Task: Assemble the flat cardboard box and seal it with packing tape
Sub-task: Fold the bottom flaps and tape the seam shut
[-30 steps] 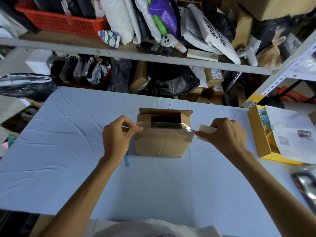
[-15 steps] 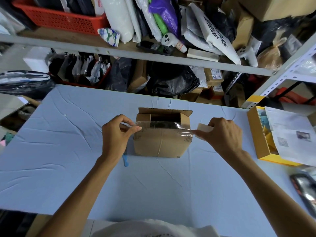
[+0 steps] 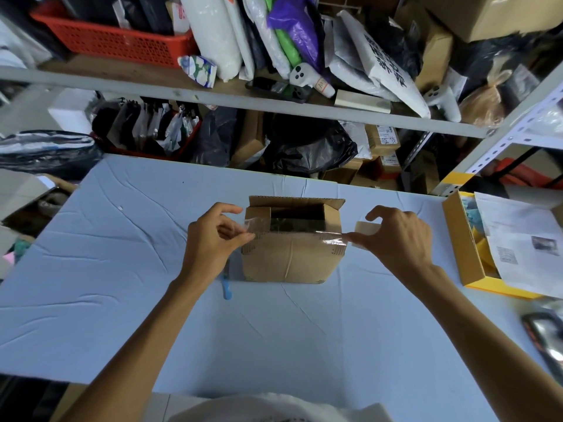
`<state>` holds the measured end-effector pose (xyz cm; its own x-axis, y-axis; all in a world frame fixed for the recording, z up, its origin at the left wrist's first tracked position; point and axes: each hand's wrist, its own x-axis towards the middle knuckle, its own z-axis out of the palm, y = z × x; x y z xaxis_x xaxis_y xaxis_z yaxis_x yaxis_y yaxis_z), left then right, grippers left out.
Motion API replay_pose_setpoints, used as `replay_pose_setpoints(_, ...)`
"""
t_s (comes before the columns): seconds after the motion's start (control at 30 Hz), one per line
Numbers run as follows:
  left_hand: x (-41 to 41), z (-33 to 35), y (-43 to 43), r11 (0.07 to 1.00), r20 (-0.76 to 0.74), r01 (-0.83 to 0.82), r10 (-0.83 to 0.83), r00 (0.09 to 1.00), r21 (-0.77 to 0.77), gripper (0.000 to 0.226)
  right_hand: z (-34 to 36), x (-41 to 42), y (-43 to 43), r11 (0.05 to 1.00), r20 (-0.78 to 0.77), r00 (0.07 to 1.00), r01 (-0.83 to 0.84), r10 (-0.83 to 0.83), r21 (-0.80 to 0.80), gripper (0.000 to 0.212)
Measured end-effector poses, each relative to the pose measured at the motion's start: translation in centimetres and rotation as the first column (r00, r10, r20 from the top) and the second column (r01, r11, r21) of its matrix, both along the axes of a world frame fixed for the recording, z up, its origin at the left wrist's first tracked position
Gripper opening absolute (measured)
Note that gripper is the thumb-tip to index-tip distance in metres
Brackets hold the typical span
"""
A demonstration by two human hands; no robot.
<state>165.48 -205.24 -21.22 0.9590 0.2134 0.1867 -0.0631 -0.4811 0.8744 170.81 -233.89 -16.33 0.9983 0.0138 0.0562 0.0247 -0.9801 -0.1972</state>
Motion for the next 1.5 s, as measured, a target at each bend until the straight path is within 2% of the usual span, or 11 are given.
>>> replay_pose_setpoints(0.17, 0.3, -0.4, 0.4, 0.999, -0.038, 0.049, -0.049, 0.998, 0.01, 0.033, 0.2, 0.0, 0.0, 1.0, -0.001, 1.0, -0.008, 0.008, -0.01, 0.062)
replay_pose_setpoints(0.4, 1.0, -0.4, 0.3, 0.999, -0.047, 0.034, -0.032, 0.998, 0.036, 0.037, 1.4, 0.3, 0.6, 0.976, -0.071, 0.978, -0.202, 0.196, -0.084, 0.064)
replay_pose_setpoints(0.6, 1.5, -0.1, 0.9, 0.991, -0.169, 0.125, -0.133, 0.977, -0.055, 0.047, 1.6, 1.6, 0.1, 0.969, -0.214, 0.949, -0.244, 0.231, -0.039, 0.093)
replay_pose_setpoints(0.77, 2.5, 0.5, 1.2, 0.976, -0.277, 0.2, -0.215, 0.937, -0.08, 0.061, 2.5, 3.0, 0.5, 0.948, -0.31, 0.899, -0.319, 0.309, 0.019, 0.103)
replay_pose_setpoints(0.87, 3.1, 0.6, 1.5, 0.966, -0.301, 0.239, -0.258, 0.918, -0.099, 0.082, 2.4, 3.9, 0.1, 0.948, -0.346, 0.882, -0.308, 0.318, 0.086, 0.092)
replay_pose_setpoints(0.97, 3.7, 0.6, 1.7, 0.956, -0.321, 0.272, -0.293, 0.901, -0.109, 0.09, 1.9, 4.5, -0.3, 0.94, -0.33, 0.88, -0.324, 0.342, 0.11, 0.081)
replay_pose_setpoints(1.17, 4.9, 0.8, 1.7, 0.947, -0.397, 0.314, -0.316, 0.862, -0.071, 0.075, 1.8, 5.0, -0.1, 0.929, -0.338, 0.866, -0.356, 0.367, 0.098, 0.075)
replay_pose_setpoints(1.5, 5.4, 0.2, 1.4, 0.97, -0.339, 0.24, -0.236, 0.911, -0.033, 0.049, 1.4, 5.8, -0.3, 0.943, -0.347, 0.877, -0.314, 0.332, 0.109, 0.07)
